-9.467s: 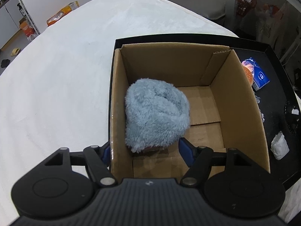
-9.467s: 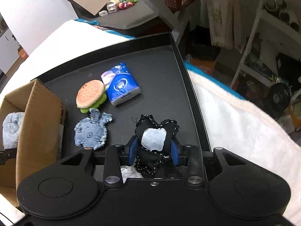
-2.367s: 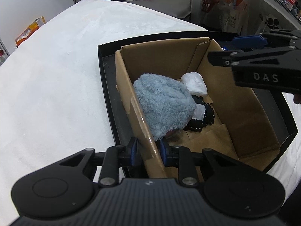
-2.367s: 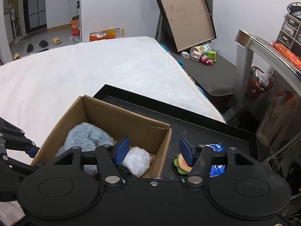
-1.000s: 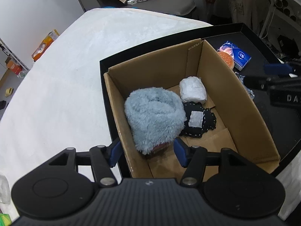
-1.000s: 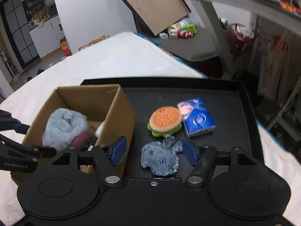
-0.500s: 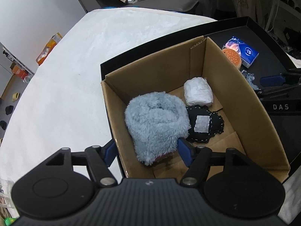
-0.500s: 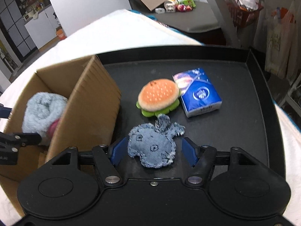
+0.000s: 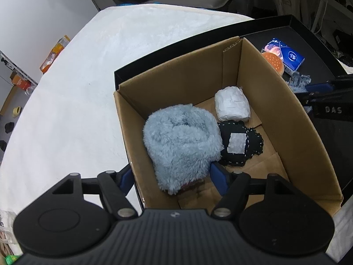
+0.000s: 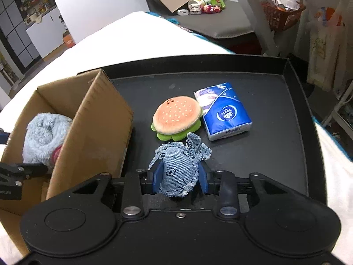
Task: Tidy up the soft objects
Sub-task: 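Move the right gripper back over the denim fish plush on the tray, then grasp the denim fish plush with the right gripper and lift it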
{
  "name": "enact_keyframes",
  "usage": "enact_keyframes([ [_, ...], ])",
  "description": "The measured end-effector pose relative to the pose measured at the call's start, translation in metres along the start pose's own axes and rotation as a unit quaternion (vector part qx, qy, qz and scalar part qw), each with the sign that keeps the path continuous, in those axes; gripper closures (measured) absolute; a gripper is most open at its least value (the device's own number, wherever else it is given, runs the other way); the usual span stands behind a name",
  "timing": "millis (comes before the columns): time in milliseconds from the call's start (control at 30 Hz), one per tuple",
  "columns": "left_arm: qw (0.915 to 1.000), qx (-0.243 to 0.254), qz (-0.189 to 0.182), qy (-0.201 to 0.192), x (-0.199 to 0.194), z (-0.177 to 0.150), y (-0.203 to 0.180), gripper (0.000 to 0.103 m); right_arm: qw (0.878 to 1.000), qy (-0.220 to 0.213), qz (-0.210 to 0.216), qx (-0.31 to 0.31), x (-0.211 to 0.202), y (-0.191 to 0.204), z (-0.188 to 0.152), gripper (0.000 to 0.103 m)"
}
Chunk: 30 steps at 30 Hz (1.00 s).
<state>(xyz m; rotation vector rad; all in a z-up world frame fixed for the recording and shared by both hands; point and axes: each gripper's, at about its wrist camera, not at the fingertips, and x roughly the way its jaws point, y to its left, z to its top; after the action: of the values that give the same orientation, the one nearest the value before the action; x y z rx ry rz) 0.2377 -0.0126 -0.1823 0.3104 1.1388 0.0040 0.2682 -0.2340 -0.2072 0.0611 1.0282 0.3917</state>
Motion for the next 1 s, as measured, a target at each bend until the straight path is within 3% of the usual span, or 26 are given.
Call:
enact_keyframes([
  [433,0.9997,-0.013,-0.014,-0.012,-0.016,-0.010,0.009,0.033,0.999,-0.026,-0.023,0.000,-0.032,0.006,0.014,0.070],
  [1000,0.9976,-0.031,-0.048,-0.037,-0.035,-0.034,0.029,0.033,0.995,-0.083,-0.024,-0.040,-0.083,0.057,0.042,0.069],
])
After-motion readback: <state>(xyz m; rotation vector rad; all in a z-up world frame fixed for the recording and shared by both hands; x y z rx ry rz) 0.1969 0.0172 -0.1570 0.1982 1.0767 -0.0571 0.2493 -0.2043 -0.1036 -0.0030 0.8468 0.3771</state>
